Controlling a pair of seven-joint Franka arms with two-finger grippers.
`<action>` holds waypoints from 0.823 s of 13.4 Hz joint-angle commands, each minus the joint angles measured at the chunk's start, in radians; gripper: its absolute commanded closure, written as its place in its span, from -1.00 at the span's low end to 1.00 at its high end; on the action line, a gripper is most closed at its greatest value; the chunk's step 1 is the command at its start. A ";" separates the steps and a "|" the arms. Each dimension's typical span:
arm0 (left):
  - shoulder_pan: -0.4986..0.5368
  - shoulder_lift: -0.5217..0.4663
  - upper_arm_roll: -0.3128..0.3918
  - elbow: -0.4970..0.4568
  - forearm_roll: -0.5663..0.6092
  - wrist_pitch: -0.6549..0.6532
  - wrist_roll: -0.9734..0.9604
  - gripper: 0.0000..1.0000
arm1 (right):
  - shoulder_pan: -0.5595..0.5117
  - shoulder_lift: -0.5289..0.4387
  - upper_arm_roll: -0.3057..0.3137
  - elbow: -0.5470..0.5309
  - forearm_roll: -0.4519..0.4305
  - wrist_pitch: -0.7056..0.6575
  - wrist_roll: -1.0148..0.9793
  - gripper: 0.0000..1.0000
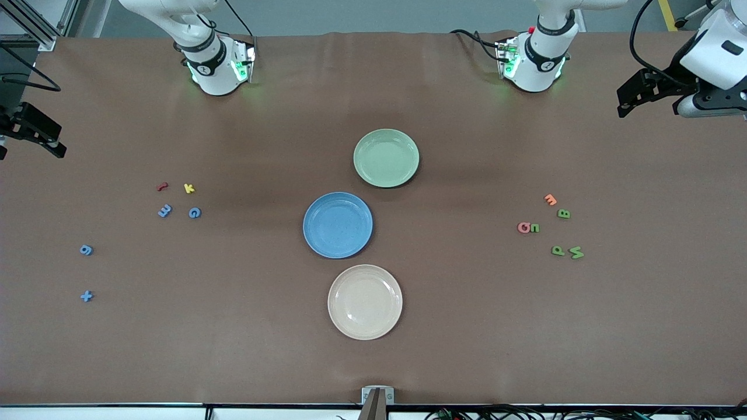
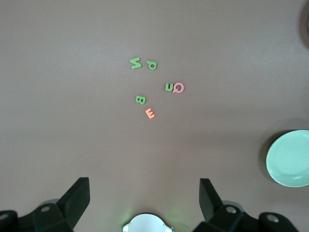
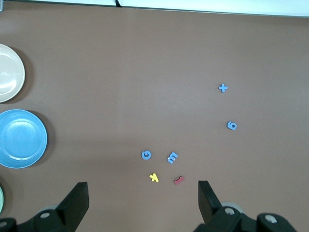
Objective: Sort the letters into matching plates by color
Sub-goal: 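Reach the right gripper to the blue letters while the left reaches green letters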
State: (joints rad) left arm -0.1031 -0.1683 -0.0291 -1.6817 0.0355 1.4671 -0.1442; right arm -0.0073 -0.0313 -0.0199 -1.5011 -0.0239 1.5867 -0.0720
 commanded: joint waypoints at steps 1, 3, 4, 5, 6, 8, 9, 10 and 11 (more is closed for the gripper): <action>0.003 0.009 0.002 0.028 -0.003 -0.025 0.012 -1.00 | -0.013 0.011 0.014 0.021 -0.001 -0.011 0.012 -1.00; 0.006 0.010 0.003 0.030 -0.003 -0.025 0.012 -1.00 | -0.013 0.011 0.014 0.021 -0.001 -0.013 0.012 -1.00; 0.010 0.019 0.005 0.046 -0.002 -0.025 0.011 -1.00 | -0.013 0.011 0.014 0.021 -0.001 -0.011 0.009 -1.00; 0.011 0.048 0.011 0.065 -0.003 -0.025 0.014 -1.00 | -0.014 0.011 0.014 0.013 -0.001 -0.005 0.001 -1.00; 0.013 0.065 0.012 0.063 -0.003 -0.025 0.020 -1.00 | -0.026 0.019 0.012 0.013 -0.002 -0.014 -0.006 -1.00; 0.008 0.113 0.012 0.040 -0.005 -0.008 0.015 -1.00 | -0.087 0.065 0.008 0.012 -0.014 -0.017 -0.110 -1.00; 0.008 0.143 0.012 0.033 -0.003 0.016 0.014 -1.00 | -0.130 0.097 0.008 0.013 -0.016 -0.008 -0.196 -1.00; 0.011 0.165 0.012 0.011 -0.003 0.047 0.014 -1.00 | -0.176 0.134 0.008 0.016 -0.021 -0.002 -0.241 -1.00; 0.023 0.173 0.012 -0.031 -0.003 0.114 0.014 -1.00 | -0.209 0.177 0.008 0.019 -0.028 0.022 -0.261 -1.00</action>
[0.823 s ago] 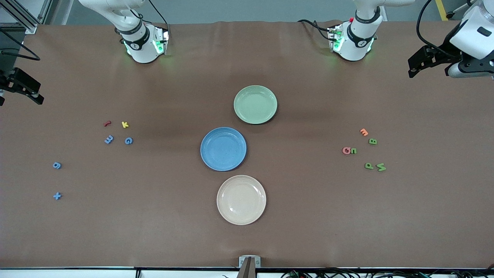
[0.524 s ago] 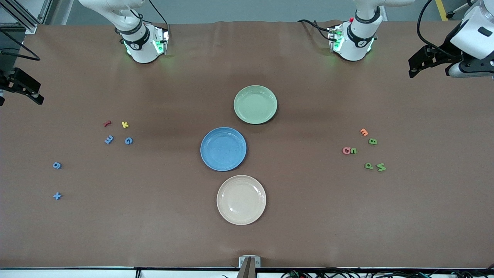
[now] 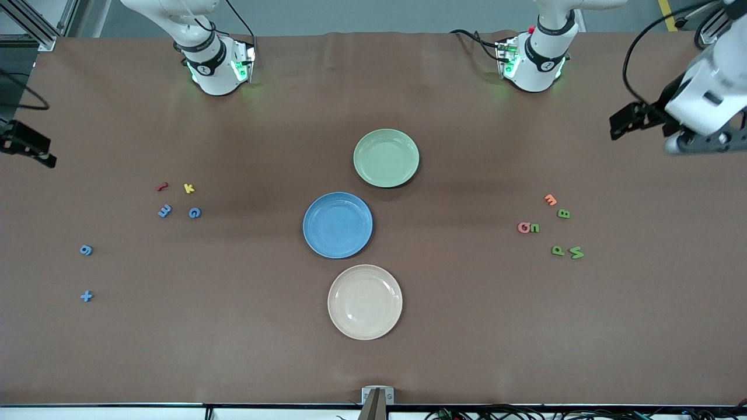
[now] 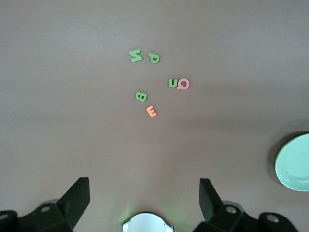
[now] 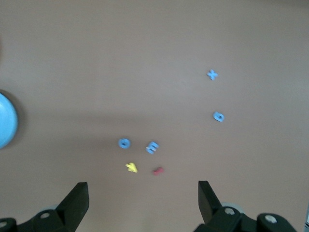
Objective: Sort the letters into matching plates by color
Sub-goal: 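Reach the right gripper to the blue letters while the left reaches green letters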
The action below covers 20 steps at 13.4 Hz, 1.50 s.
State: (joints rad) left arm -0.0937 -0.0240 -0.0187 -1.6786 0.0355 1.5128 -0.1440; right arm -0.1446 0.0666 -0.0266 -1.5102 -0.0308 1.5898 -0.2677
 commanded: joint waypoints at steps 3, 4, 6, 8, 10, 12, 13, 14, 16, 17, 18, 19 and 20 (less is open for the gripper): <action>0.028 0.033 0.002 -0.197 -0.003 0.289 0.000 -1.00 | -0.165 0.198 0.016 0.022 -0.028 0.148 -0.249 -1.00; 0.049 0.045 0.002 -0.251 -0.003 0.372 -0.009 -1.00 | -0.188 0.232 0.014 0.019 -0.028 0.186 -0.290 -1.00; 0.075 0.093 0.000 -0.297 -0.017 0.446 -0.061 -1.00 | -0.229 0.297 0.016 0.019 -0.026 0.211 -0.333 -1.00; 0.080 0.156 0.000 -0.299 -0.017 0.472 -0.168 -1.00 | -0.266 0.349 0.016 -0.011 -0.026 0.300 -0.401 -1.00; 0.080 0.208 0.000 -0.299 -0.017 0.507 -0.279 -1.00 | -0.299 0.367 0.016 -0.111 -0.026 0.469 -0.465 -1.00; 0.077 0.265 0.000 -0.299 -0.017 0.555 -0.403 -0.99 | -0.317 0.418 0.016 -0.172 -0.026 0.619 -0.511 -1.00; 0.077 0.285 0.000 -0.302 -0.017 0.584 -0.480 -0.99 | -0.323 0.452 0.016 -0.177 -0.026 0.653 -0.519 -1.00; 0.075 0.306 0.000 -0.302 -0.017 0.605 -0.540 -0.99 | -0.326 0.485 0.016 -0.177 -0.024 0.665 -0.521 -1.00; 0.072 0.352 -0.003 -0.302 -0.017 0.656 -0.670 -0.99 | -0.326 0.527 0.016 -0.177 -0.023 0.690 -0.521 -1.00; 0.066 0.375 -0.006 -0.297 -0.019 0.679 -0.783 -0.99 | -0.326 0.550 0.017 -0.177 -0.023 0.697 -0.521 -0.99; 0.065 0.397 -0.007 -0.296 -0.017 0.701 -0.898 -0.99 | -0.328 0.571 0.017 -0.176 -0.021 0.711 -0.521 -0.99; 0.062 0.407 -0.007 -0.296 -0.017 0.719 -0.984 -0.99 | -0.328 0.588 0.017 -0.176 -0.021 0.742 -0.522 -0.98; 0.063 0.414 -0.009 -0.296 -0.019 0.721 -1.055 -0.99 | -0.328 0.605 0.017 -0.176 -0.021 0.781 -0.533 -0.98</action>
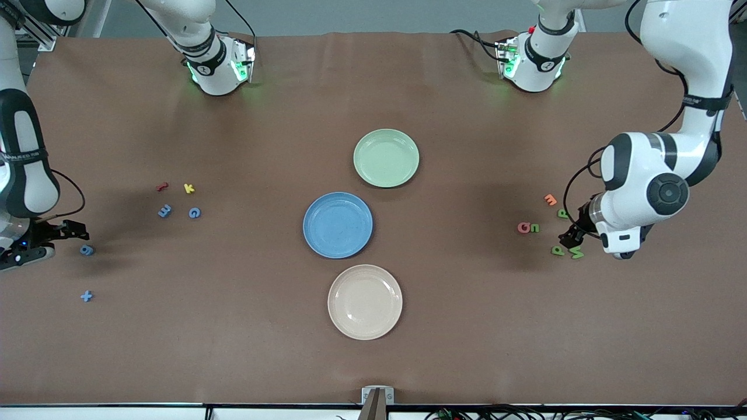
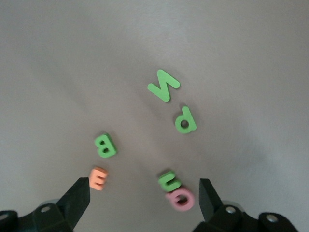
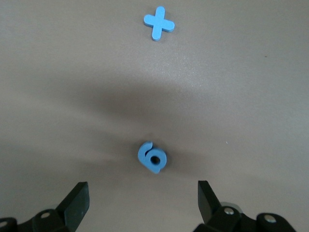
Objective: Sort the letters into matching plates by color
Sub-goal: 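Reach the right gripper to the blue letters while the left reaches green letters, then grasp the blue 6 with the right gripper while the left grasps a green letter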
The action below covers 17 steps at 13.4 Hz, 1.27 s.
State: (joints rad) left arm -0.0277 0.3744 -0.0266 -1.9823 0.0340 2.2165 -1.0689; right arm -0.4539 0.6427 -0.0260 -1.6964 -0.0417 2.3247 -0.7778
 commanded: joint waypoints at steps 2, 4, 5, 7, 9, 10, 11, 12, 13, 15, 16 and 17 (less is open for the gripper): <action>-0.009 0.037 -0.013 0.013 -0.017 -0.001 -0.207 -0.99 | -0.020 0.061 0.017 0.017 -0.010 0.105 -0.028 -0.98; -0.009 0.044 -0.013 0.019 -0.017 -0.041 -0.262 -0.99 | -0.023 0.071 0.017 0.015 -0.009 0.117 -0.028 -0.96; -0.014 0.046 -0.013 0.019 -0.014 -0.043 -0.290 -0.99 | -0.023 0.078 0.018 0.017 -0.009 0.117 -0.028 -0.95; -0.024 0.055 -0.013 0.020 -0.008 -0.063 -0.353 -0.99 | -0.023 0.094 0.020 0.017 0.002 0.123 -0.028 -0.94; -0.027 0.069 -0.015 0.017 -0.014 -0.040 -0.470 -0.99 | -0.023 0.104 0.020 0.017 0.003 0.124 -0.028 -0.93; -0.034 0.075 -0.015 0.011 -0.014 -0.022 -0.520 -0.98 | -0.023 0.109 0.020 0.018 0.003 0.124 -0.026 -0.89; -0.044 0.084 -0.015 0.010 -0.014 -0.017 -0.548 -0.95 | -0.023 0.112 0.020 0.020 0.003 0.125 -0.028 -0.79; -0.041 0.090 -0.015 0.007 -0.016 0.006 -0.583 -0.90 | -0.023 0.113 0.020 0.020 0.003 0.125 -0.028 -0.61; -0.043 0.093 -0.016 -0.007 -0.016 0.046 -0.607 -0.87 | -0.023 0.114 0.020 0.020 0.002 0.125 -0.028 -0.45; -0.058 0.095 -0.015 -0.050 -0.016 0.119 -0.625 -0.70 | -0.025 0.115 0.020 0.021 0.002 0.125 -0.028 -0.15; -0.064 0.094 -0.015 -0.065 -0.014 0.141 -0.625 -0.61 | -0.023 0.121 0.020 0.023 0.003 0.124 -0.028 0.01; -0.063 0.090 -0.015 -0.073 -0.013 0.149 -0.625 -0.55 | -0.025 0.124 0.020 0.030 0.003 0.125 -0.028 0.16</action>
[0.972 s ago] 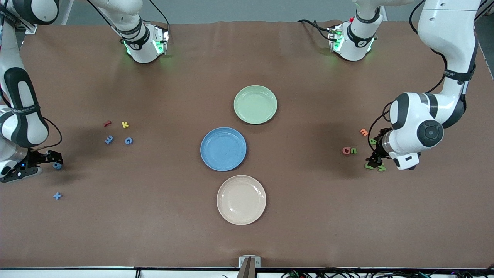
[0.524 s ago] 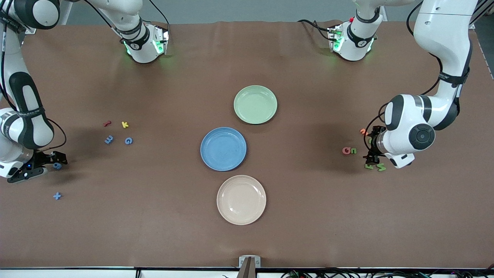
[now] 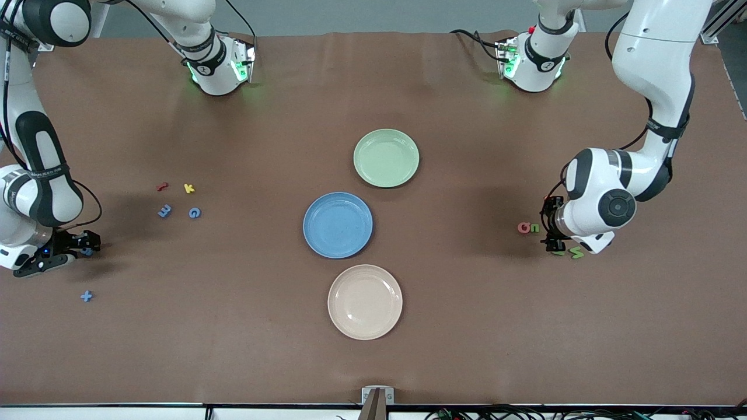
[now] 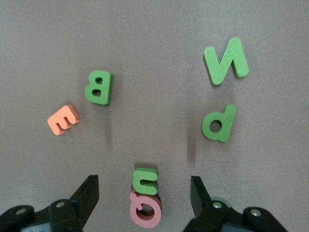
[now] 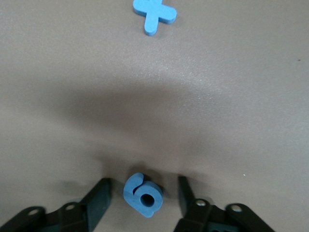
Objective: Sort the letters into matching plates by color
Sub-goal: 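Grasp the blue 6 with the right gripper while the left grasps a green letter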
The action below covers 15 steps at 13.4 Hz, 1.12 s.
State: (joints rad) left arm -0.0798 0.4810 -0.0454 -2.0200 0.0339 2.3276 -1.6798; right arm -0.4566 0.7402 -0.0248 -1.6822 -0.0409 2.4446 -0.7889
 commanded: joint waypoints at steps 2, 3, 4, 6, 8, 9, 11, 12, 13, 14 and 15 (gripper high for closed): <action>-0.012 -0.024 0.004 -0.065 -0.003 0.062 -0.012 -0.43 | -0.022 0.033 0.019 0.021 0.003 0.005 -0.016 0.43; -0.011 -0.028 0.004 -0.083 -0.002 0.085 -0.006 -0.42 | -0.022 0.033 0.019 0.022 0.001 0.004 -0.016 0.53; -0.012 -0.032 0.004 -0.091 -0.002 0.104 -0.006 -0.40 | -0.021 0.034 0.019 0.022 0.003 0.004 -0.016 0.61; -0.011 -0.030 0.004 -0.095 -0.002 0.113 -0.005 -0.30 | -0.017 0.033 0.019 0.024 0.003 0.002 -0.015 0.66; -0.011 -0.032 0.004 -0.103 -0.002 0.121 -0.005 -0.19 | -0.011 0.022 0.022 0.024 0.003 -0.010 -0.015 0.69; -0.011 -0.032 0.004 -0.112 -0.002 0.134 -0.003 -0.18 | -0.001 0.004 0.023 0.022 0.001 -0.013 -0.012 0.69; -0.009 -0.025 0.004 -0.115 0.000 0.151 0.005 -0.17 | 0.025 -0.042 0.023 0.025 -0.001 -0.073 -0.012 0.70; -0.009 -0.024 0.004 -0.115 0.000 0.153 0.005 -0.15 | 0.038 -0.071 0.023 0.029 0.001 -0.114 -0.012 0.72; -0.011 -0.021 0.004 -0.115 -0.002 0.154 0.003 -0.13 | 0.059 -0.105 0.023 0.029 0.001 -0.168 -0.004 0.72; -0.011 -0.021 0.004 -0.115 0.000 0.154 0.003 -0.03 | 0.082 -0.134 0.022 0.029 0.001 -0.212 -0.003 0.73; -0.011 -0.021 0.004 -0.115 0.000 0.154 0.003 0.24 | 0.099 -0.159 0.023 0.029 0.001 -0.243 -0.001 0.73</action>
State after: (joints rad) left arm -0.0861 0.4785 -0.0452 -2.1073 0.0340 2.4661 -1.6837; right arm -0.3880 0.6590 -0.0022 -1.6291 -0.0409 2.2682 -0.7917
